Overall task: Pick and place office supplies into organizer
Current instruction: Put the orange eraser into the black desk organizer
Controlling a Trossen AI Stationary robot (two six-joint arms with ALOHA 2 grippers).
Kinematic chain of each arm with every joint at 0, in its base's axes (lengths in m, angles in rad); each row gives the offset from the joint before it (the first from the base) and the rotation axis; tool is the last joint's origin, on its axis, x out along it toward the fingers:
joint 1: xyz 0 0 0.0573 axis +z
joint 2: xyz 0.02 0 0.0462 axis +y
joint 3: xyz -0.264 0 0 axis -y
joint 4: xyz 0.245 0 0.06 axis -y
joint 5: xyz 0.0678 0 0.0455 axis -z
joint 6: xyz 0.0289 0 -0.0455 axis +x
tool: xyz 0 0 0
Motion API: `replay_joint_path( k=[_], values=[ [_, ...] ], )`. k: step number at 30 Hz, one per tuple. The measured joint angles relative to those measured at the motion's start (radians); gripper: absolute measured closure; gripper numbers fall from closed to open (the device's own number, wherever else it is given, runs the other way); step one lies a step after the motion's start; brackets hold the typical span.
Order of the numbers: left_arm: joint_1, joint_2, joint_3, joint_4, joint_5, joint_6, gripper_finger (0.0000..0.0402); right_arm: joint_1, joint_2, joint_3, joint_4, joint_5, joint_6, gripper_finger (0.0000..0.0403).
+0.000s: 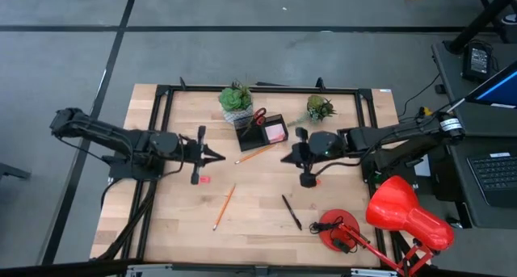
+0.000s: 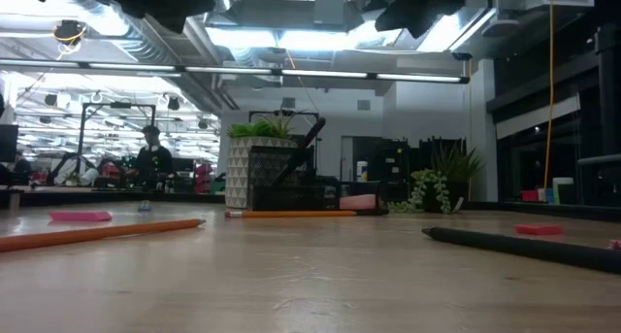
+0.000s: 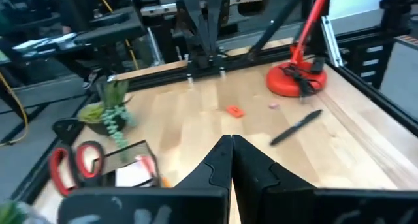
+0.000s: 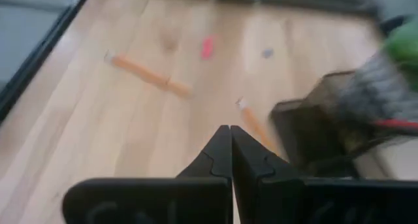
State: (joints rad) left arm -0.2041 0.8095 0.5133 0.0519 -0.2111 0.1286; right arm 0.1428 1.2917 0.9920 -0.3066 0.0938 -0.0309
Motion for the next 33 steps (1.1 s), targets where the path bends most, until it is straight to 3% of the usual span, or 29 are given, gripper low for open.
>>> replay_joint_path(
  k=[11,25,33],
  values=[
    [-0.115,0.252,0.000,0.221,-0.061,-0.067,0.0400,0.029,0.000,0.000,-0.442,-0.027,0.294,0.0402],
    [-0.137,0.567,0.000,0.589,-0.062,-0.119,0.0399,0.177,0.004,-0.001,-0.626,-0.026,0.369,0.0401],
    [-0.137,0.630,0.000,0.645,-0.059,-0.137,0.0399,0.223,0.041,-0.002,-0.629,0.031,0.369,0.0349]
  ],
)
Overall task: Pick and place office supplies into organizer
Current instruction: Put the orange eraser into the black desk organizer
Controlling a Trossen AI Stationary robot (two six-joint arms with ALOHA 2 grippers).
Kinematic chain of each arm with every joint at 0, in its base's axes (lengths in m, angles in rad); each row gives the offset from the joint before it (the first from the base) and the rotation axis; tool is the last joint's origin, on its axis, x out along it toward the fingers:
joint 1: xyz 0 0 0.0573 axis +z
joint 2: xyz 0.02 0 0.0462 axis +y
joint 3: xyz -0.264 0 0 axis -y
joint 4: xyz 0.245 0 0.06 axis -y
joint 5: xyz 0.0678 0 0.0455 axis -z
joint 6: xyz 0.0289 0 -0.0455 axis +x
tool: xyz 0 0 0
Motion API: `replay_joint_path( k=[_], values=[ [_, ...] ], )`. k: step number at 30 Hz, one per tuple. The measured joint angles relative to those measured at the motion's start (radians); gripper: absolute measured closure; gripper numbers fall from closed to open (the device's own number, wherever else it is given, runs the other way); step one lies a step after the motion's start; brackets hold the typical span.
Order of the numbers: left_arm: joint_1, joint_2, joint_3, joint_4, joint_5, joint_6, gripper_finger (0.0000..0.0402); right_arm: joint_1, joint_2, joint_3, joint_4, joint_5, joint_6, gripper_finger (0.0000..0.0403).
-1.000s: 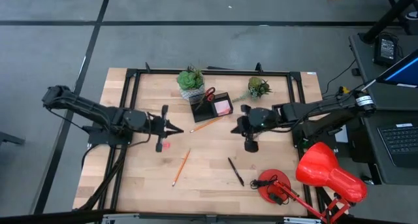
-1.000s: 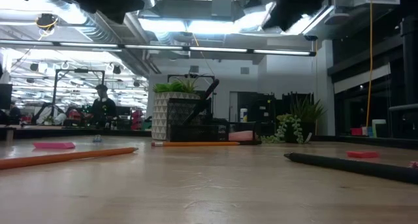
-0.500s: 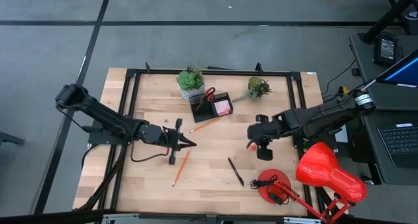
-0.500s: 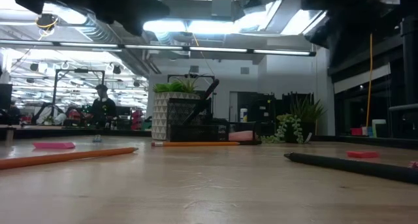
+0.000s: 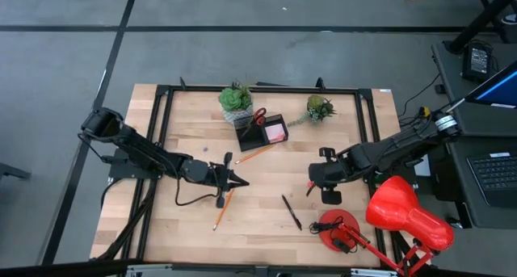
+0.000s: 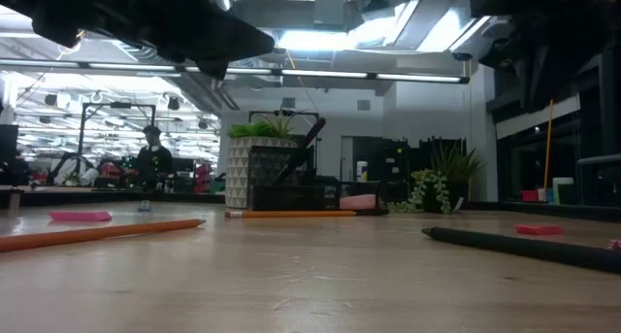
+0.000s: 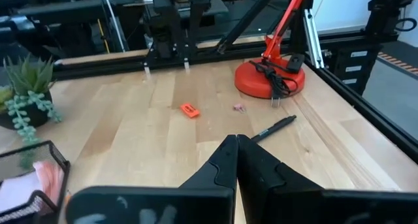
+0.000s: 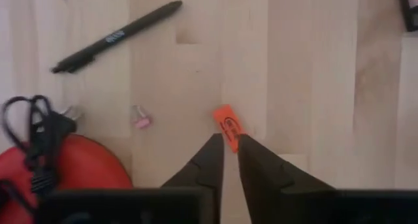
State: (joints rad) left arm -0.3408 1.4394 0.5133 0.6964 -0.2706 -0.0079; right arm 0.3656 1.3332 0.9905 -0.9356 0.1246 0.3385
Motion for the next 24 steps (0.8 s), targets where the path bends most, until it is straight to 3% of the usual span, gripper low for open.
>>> replay_joint_path(
  k=[17,24],
  values=[
    [-0.028,0.001,0.000,0.002,0.003,-0.016,0.0400,0.003,0.252,-0.004,-0.003,0.015,-0.020,0.0236],
    [-0.046,0.001,0.000,0.001,0.002,-0.016,0.0400,0.003,0.264,-0.111,0.092,0.016,-0.064,0.0212]
  ],
)
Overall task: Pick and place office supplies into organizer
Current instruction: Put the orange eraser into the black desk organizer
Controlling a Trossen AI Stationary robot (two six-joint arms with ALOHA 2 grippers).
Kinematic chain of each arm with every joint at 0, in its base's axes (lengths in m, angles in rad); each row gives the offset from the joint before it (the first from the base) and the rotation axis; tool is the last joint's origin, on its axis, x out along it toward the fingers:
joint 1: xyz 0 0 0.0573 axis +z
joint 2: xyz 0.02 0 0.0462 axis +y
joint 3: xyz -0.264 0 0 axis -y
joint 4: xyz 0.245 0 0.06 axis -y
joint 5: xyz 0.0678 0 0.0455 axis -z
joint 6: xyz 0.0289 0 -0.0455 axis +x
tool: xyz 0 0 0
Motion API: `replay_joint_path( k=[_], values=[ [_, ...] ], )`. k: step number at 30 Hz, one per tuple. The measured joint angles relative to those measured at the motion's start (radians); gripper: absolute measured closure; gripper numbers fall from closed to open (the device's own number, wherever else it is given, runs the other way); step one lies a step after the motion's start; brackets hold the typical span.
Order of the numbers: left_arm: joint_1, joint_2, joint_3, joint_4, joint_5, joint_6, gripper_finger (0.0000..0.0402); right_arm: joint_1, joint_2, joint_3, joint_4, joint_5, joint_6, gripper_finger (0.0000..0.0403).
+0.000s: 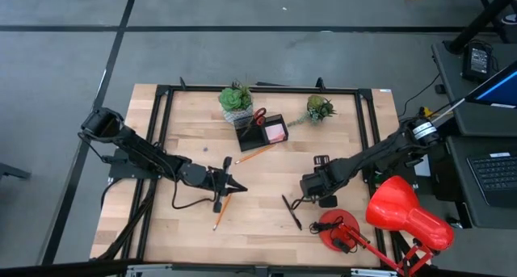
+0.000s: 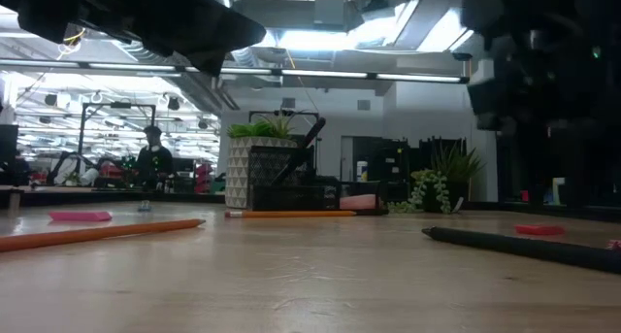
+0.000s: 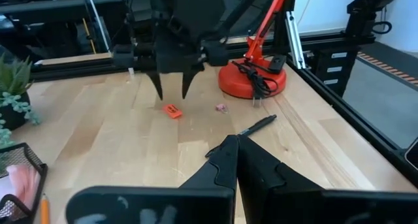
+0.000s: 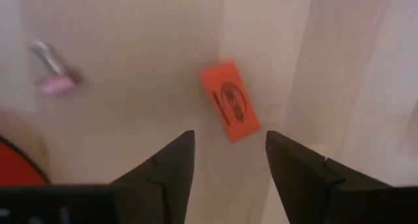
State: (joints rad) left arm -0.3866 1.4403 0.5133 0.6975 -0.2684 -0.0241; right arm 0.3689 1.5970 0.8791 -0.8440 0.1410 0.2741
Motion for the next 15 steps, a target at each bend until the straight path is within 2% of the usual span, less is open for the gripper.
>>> replay_joint_path(
  k=[6,15],
  values=[
    [0.000,0.000,0.000,0.001,-0.013,-0.008,0.0400,-0.001,0.000,-0.059,0.106,0.003,-0.006,0.0210],
    [0.000,0.000,0.000,0.002,-0.038,-0.019,0.0400,-0.012,-0.006,-0.104,0.170,0.016,-0.085,0.0210]
  ],
)
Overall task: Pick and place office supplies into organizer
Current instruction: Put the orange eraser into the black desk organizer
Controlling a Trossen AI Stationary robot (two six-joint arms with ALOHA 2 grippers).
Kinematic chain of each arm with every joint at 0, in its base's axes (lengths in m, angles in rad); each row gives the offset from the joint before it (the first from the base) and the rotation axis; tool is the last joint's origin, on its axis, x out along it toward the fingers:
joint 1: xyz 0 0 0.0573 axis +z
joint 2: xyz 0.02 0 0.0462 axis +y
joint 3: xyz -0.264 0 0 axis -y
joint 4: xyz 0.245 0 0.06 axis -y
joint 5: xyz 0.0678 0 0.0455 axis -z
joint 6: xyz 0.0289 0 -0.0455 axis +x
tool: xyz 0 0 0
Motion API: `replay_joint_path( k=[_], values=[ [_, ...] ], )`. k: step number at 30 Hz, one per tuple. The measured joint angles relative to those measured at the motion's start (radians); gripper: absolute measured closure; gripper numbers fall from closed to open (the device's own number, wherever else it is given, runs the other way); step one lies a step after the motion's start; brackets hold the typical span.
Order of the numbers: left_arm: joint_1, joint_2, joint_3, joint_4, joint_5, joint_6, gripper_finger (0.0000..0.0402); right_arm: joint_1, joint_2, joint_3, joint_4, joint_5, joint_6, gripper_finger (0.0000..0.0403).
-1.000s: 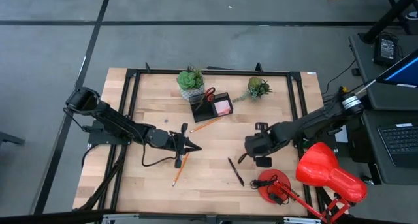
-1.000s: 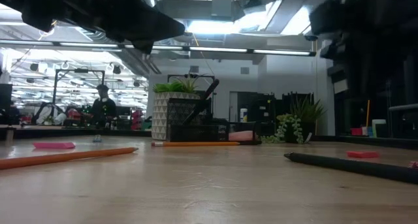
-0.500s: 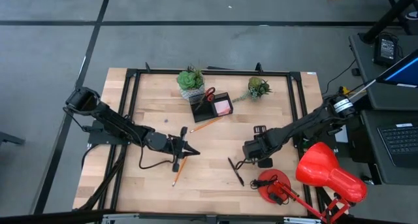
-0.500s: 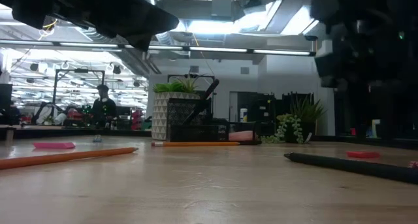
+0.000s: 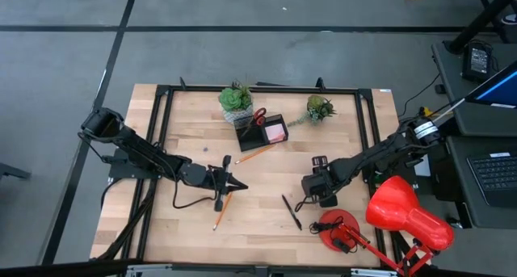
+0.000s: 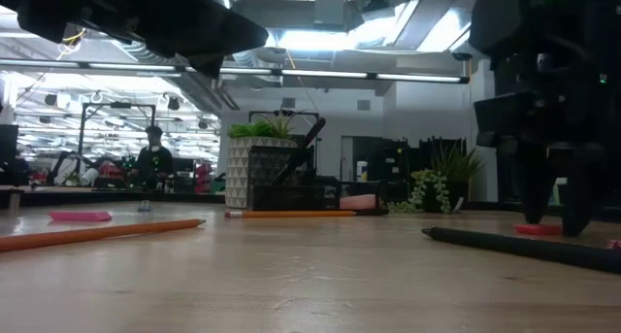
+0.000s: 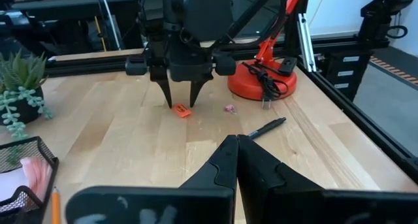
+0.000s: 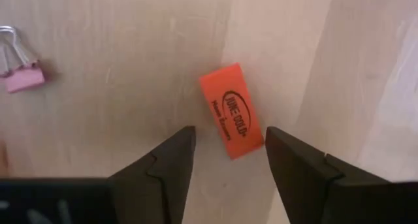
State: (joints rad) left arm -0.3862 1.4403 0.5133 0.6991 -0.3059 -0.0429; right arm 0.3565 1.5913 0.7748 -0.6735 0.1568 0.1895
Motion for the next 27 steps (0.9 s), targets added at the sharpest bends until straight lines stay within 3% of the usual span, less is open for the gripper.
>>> replay_joint_path(
  k=[6,14,27],
  values=[
    [0.001,0.000,0.000,0.000,-0.001,0.000,0.0399,-0.014,0.000,-0.006,0.020,-0.017,-0.045,0.0210],
    [0.001,0.000,0.000,0.000,-0.001,-0.013,0.0399,-0.052,0.002,-0.007,0.050,-0.118,-0.053,0.0212],
    [0.001,0.000,0.000,0.000,-0.001,-0.015,0.0400,-0.054,0.003,-0.007,0.067,-0.130,0.024,0.0274]
  ],
)
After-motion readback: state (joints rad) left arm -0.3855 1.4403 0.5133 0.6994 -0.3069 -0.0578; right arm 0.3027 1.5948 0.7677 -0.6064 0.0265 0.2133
